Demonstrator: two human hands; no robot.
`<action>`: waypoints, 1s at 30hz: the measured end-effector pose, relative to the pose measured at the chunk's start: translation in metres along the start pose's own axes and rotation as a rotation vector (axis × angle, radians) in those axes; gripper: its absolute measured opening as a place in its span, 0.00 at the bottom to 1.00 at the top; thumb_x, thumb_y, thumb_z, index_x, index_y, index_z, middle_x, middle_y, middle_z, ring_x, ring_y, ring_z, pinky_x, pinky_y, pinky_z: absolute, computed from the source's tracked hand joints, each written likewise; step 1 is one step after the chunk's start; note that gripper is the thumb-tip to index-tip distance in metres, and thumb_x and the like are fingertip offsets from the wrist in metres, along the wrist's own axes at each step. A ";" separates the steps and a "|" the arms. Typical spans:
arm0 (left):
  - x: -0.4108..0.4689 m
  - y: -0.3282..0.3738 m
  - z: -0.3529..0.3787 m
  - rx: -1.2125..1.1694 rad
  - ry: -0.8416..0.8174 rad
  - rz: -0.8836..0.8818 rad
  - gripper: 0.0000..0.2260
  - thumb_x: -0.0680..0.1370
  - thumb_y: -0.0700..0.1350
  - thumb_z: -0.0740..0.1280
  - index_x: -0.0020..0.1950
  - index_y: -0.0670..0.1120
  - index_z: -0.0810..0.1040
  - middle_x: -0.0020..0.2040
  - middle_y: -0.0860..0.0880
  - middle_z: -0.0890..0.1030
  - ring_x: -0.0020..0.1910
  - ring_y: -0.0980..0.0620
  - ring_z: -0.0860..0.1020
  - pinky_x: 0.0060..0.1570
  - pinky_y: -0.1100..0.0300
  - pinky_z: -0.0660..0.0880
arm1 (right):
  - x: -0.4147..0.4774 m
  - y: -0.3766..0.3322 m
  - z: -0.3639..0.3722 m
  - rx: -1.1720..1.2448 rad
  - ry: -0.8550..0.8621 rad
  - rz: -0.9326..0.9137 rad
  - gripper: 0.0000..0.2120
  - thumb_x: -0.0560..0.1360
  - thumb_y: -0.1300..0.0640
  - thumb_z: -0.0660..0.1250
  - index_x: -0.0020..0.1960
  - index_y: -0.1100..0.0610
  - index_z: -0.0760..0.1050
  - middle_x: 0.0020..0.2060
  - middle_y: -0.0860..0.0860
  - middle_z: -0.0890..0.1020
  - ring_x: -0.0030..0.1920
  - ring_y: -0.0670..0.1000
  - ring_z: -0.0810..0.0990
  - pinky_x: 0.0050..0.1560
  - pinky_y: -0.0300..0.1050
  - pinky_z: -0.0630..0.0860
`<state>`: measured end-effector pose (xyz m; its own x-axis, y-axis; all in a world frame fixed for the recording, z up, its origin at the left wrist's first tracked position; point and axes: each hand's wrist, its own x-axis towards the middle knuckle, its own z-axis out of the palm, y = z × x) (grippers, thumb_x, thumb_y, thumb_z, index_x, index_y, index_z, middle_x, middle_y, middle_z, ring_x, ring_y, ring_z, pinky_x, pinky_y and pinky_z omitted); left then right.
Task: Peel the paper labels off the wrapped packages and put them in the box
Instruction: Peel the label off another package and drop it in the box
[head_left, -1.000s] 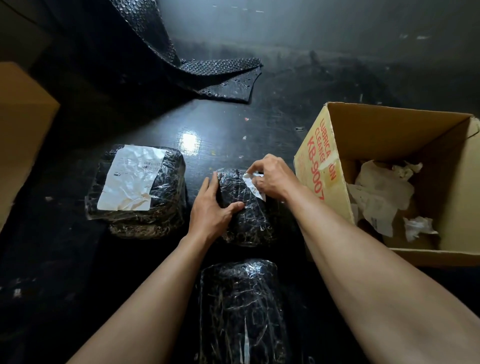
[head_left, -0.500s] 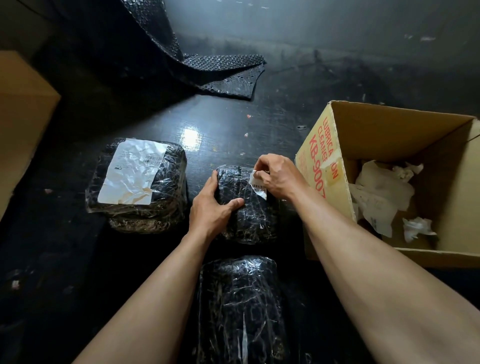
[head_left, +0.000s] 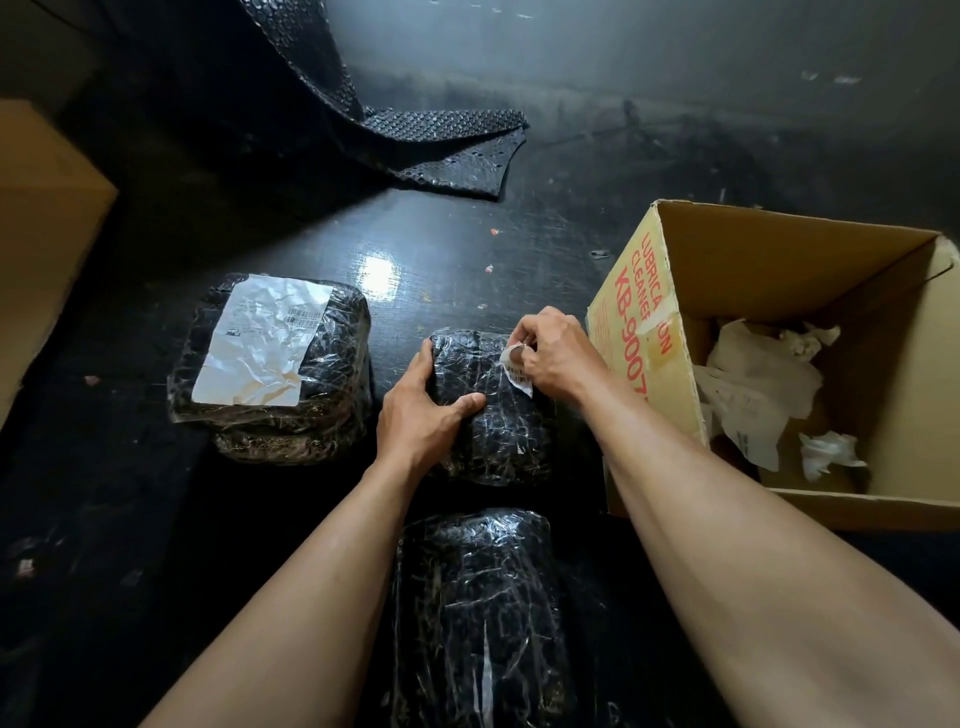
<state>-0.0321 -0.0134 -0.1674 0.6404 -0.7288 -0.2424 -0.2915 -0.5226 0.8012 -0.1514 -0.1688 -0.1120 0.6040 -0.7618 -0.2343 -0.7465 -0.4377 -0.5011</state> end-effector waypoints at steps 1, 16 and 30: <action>0.000 0.000 0.000 -0.002 0.002 0.000 0.46 0.69 0.60 0.78 0.81 0.58 0.58 0.78 0.50 0.67 0.76 0.51 0.67 0.72 0.58 0.65 | 0.001 0.002 -0.001 0.003 0.002 -0.012 0.05 0.77 0.54 0.69 0.43 0.48 0.79 0.49 0.49 0.77 0.57 0.54 0.75 0.57 0.51 0.75; -0.002 0.007 -0.001 0.027 -0.008 -0.042 0.47 0.69 0.62 0.77 0.82 0.59 0.56 0.79 0.50 0.67 0.77 0.47 0.67 0.73 0.51 0.66 | -0.006 -0.019 -0.054 0.032 0.071 -0.045 0.07 0.80 0.53 0.68 0.54 0.51 0.83 0.50 0.50 0.85 0.49 0.51 0.82 0.48 0.43 0.79; -0.022 0.041 -0.008 0.251 0.022 -0.009 0.36 0.75 0.60 0.72 0.78 0.47 0.65 0.71 0.44 0.75 0.70 0.42 0.73 0.64 0.47 0.73 | -0.064 -0.037 -0.124 -0.009 0.105 -0.083 0.18 0.79 0.58 0.68 0.68 0.51 0.76 0.60 0.54 0.83 0.55 0.52 0.83 0.52 0.38 0.77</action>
<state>-0.0522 -0.0152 -0.1245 0.6584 -0.7152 -0.2343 -0.4513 -0.6243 0.6377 -0.1967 -0.1633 0.0249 0.6317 -0.7683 -0.1034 -0.6979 -0.5056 -0.5073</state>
